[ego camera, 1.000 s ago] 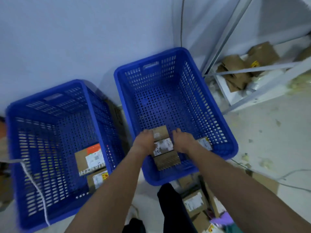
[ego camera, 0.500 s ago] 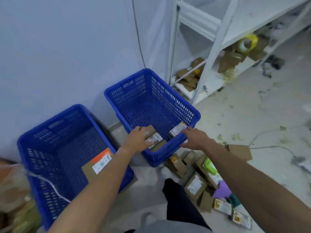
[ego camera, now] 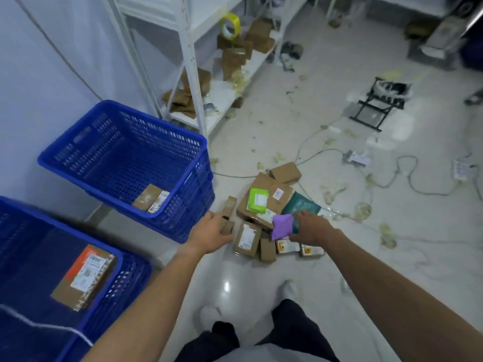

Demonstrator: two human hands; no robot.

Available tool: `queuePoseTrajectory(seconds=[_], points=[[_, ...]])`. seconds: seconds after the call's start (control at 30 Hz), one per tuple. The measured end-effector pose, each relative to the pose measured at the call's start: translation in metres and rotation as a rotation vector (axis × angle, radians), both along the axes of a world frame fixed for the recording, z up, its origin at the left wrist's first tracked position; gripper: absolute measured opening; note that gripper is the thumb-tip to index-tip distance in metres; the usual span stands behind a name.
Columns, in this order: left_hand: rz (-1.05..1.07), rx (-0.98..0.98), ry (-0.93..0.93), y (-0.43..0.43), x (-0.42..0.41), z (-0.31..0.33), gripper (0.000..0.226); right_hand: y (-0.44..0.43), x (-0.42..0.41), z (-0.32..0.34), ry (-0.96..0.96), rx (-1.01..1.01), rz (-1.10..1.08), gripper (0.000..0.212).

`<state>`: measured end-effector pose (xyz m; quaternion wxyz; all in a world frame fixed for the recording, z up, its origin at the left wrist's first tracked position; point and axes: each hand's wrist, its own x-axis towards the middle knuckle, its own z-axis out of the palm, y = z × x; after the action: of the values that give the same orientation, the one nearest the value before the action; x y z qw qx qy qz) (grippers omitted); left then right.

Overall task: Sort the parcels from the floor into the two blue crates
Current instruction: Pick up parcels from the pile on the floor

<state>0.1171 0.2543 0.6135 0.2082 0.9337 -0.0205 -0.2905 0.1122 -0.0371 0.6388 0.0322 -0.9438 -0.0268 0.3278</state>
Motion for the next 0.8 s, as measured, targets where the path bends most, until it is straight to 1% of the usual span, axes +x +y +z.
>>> queuePoseTrajectory(seconds=[0.07,0.2,0.3,0.4,0.47,0.6,0.67,0.8], points=[[-0.056,0.007,0.019,-0.038,-0.008,-0.007,0.075,-0.04,-0.02,-0.006,-0.003,-0.007,-0.048,0.069],[-0.103,0.003,0.068,-0.121,-0.021,-0.021,0.082,-0.124,-0.051,-0.036,0.04,-0.057,-0.123,0.077],[-0.087,0.0,0.109,-0.186,-0.034,-0.034,0.086,-0.187,-0.063,-0.054,0.035,-0.107,-0.064,0.077],[-0.094,0.029,0.14,-0.248,-0.047,-0.05,0.075,-0.243,-0.066,-0.078,0.015,-0.116,-0.006,0.074],[-0.131,0.06,0.147,-0.283,-0.048,-0.067,0.075,-0.269,-0.064,-0.097,0.02,-0.11,-0.003,0.074],[-0.283,0.126,0.188,-0.334,-0.038,-0.111,0.074,-0.3,-0.061,-0.143,0.072,-0.086,0.019,0.071],[-0.326,0.127,0.211,-0.36,-0.033,-0.147,0.076,-0.313,-0.061,-0.175,0.115,-0.077,0.036,0.07],[-0.335,0.151,0.245,-0.407,-0.018,-0.237,0.071,-0.338,-0.066,-0.261,0.143,-0.035,-0.072,0.07]])
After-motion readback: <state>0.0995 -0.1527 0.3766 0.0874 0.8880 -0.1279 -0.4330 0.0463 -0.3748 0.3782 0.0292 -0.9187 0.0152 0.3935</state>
